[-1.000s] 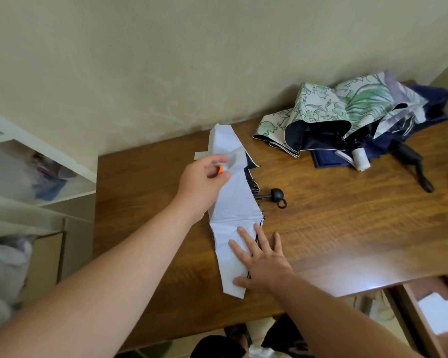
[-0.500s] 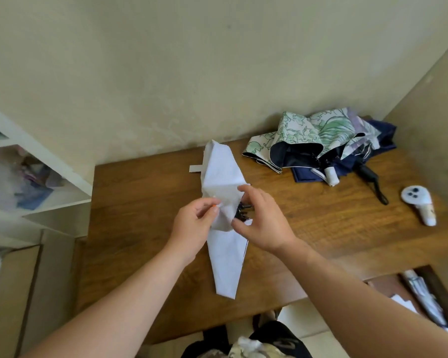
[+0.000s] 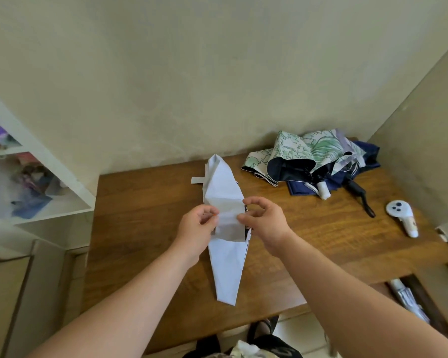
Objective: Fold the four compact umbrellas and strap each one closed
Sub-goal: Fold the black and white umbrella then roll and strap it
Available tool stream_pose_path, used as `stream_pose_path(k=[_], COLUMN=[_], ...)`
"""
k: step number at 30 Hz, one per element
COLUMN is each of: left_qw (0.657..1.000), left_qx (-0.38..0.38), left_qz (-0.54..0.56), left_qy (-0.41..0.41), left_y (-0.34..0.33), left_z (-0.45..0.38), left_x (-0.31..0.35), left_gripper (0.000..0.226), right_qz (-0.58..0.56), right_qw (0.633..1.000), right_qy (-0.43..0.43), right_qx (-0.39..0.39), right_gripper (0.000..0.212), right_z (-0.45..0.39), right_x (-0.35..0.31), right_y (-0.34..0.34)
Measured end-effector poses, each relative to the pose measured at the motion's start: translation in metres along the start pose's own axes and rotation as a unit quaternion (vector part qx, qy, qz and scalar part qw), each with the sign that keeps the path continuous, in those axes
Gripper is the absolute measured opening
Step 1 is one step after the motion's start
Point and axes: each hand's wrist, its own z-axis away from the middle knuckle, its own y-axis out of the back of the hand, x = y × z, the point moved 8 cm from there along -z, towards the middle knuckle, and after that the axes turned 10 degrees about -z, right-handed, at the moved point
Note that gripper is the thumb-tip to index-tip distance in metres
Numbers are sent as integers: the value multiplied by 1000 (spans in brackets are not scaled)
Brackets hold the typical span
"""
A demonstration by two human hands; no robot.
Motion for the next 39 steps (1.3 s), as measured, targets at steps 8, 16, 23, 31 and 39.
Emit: stream_pose_path(k=[8,16,23,31,39], left_qw=[997,975,992,920,905], left_qx=[-62,-5,-20,58,23], left_qz=[11,-174,-83,-322,-348], left_qy=[-41,-135,-90,-218,-245], left_y=[-6,4,-3,1,-3], left_z=[5,0,-3,3,9], left_x=[11,17,15,38,31], left_gripper=[33,28,25,21,26], right_qz=[52,338,407,422,427], right_qw=[995,923,855,809,801], right_qy=[79,181,317,406,420], right_qx=[-12,6,48,54,13], right_gripper=[27,26,9,5,7], right_z=[18,28,31,39,47], right_x=[-13,-34,-41,-48,-41], right_y=[-8,-12,-13,-10,-11])
